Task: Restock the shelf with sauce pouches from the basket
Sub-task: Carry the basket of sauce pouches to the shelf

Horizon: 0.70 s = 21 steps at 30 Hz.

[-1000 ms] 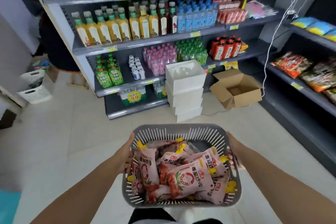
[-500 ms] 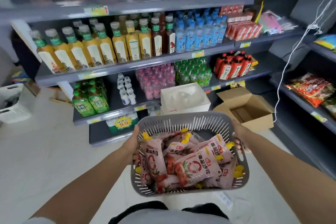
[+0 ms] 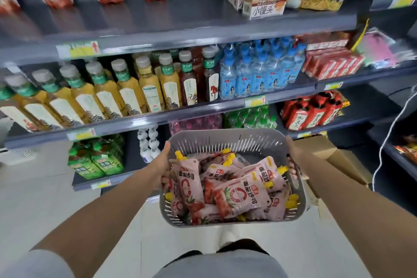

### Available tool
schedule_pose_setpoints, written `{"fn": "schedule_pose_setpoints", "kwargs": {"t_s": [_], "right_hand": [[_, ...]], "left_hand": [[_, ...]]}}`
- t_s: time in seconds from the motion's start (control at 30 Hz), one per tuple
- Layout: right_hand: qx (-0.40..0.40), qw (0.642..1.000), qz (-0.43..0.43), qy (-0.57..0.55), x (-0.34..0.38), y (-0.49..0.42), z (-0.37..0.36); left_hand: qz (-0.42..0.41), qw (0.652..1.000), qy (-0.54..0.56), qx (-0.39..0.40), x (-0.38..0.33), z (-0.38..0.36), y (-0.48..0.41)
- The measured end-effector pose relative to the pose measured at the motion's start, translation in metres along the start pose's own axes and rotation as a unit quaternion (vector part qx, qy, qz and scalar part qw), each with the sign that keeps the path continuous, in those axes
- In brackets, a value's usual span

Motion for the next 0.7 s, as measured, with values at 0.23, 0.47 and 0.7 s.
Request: {"fn": "schedule_pose_setpoints", "kwargs": {"t_s": [0.23, 0.47, 0.7], "right_hand": [[0.033, 0.999, -0.026, 0.014, 0.047, -0.107, 0.01], [0.044, 0.996, -0.048, 0.065, 0.063, -0.158, 0.005], [0.083, 0.995, -0.051, 0.035, 0.066, -0.185, 0.002]], "left_hand": [[0.007, 0.998, 0.068, -0.012, -0.041, -0.034, -0.059], [0.038, 0.989, 0.138, -0.035, -0.061, -0.045, -0.087], [0.052, 0.987, 0.134, -0.074, -0.056, -0.034, -0.113]]}}
Point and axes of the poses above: each hand's wrist, its own y-axis away from the middle knuckle, its own z-axis out of the back of the hand, x = y × z, the point moved 3 cm from there along -y, towards the middle knuckle, and after that the axes turned 8 degrees about x, right-handed, at the moved point
